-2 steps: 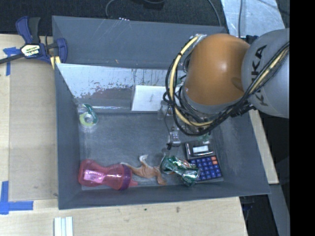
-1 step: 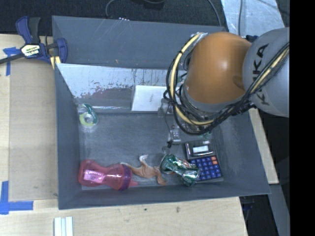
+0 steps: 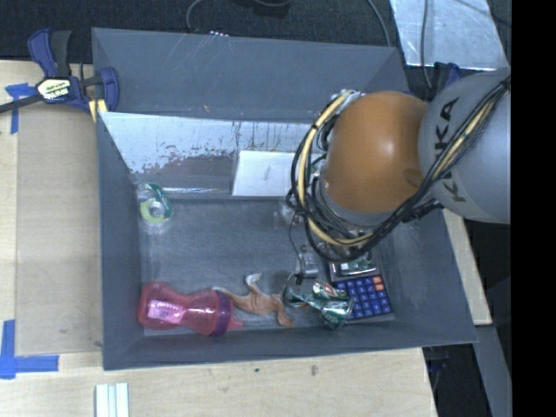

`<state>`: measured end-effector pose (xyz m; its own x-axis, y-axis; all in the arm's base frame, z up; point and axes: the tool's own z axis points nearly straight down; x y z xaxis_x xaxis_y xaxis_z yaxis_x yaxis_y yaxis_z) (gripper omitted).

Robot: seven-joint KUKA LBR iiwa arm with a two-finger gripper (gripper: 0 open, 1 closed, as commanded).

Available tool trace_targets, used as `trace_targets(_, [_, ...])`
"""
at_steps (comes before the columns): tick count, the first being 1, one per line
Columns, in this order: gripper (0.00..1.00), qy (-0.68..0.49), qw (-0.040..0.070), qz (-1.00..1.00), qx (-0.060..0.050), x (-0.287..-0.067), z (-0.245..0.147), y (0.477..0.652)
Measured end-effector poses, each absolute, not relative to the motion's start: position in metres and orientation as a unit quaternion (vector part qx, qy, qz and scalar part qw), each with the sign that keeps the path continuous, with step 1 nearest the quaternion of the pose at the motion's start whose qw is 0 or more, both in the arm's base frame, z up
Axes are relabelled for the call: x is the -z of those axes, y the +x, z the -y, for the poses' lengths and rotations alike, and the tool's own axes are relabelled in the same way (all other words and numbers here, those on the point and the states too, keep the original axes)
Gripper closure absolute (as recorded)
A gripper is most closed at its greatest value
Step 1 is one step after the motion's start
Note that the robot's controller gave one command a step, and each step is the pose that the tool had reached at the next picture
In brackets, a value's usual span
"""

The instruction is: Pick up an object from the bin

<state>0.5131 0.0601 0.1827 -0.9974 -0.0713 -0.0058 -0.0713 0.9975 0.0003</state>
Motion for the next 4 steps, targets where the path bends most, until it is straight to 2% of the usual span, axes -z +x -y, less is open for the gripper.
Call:
trace_targets(1, [0.0, -0.075, 0.003, -0.997, -0.001, -0.138, -0.018, 0.508])
trace_targets(2, [0.0, -0.085, 0.001, -0.996, 0.002, -0.114, -0.004, 0.499])
trace_targets(3, [0.0, -0.082, 0.003, -0.997, -0.002, -0.107, -0.026, 0.49])
trace_targets(4, [1.0, -0.173, 0.004, -0.985, 0.002, -0.072, 0.007, 0.486])
